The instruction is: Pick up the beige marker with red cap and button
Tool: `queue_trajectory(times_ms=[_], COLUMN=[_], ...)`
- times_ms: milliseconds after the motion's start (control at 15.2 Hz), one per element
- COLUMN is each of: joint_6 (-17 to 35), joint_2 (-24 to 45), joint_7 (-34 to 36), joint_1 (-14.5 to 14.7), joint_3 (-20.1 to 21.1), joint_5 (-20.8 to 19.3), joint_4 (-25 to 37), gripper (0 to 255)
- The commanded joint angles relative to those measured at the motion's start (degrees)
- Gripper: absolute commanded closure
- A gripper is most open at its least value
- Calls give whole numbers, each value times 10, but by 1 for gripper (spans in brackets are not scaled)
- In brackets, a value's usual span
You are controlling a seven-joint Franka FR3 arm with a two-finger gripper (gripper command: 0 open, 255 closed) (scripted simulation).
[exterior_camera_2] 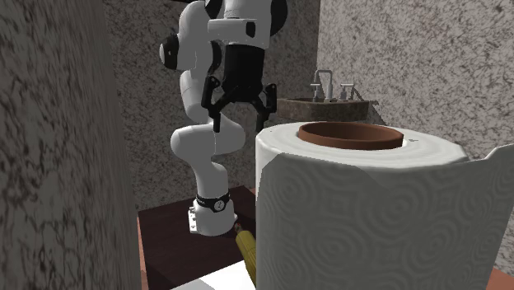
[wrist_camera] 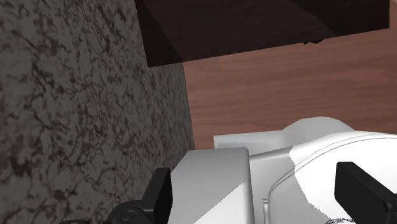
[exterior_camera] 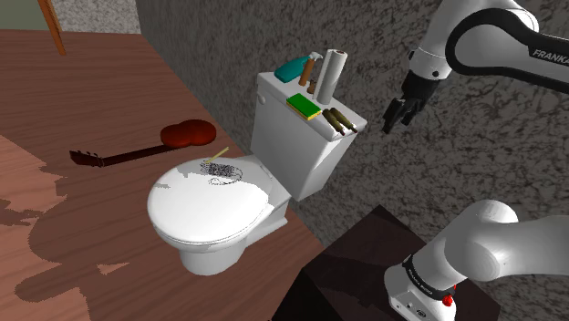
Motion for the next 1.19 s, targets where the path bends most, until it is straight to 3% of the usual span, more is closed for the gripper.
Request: queue_trajectory(times_ms=[0,660,1122], joint_6=[0,172,253], joint_2=[0,176,293], joint_7=[0,-50,-93], joint_1=[0,-6,-5], joint_3=[0,-70,-105], joint_5=[0,15,52], joint_4=[0,41,94], gripper=[0,0,0])
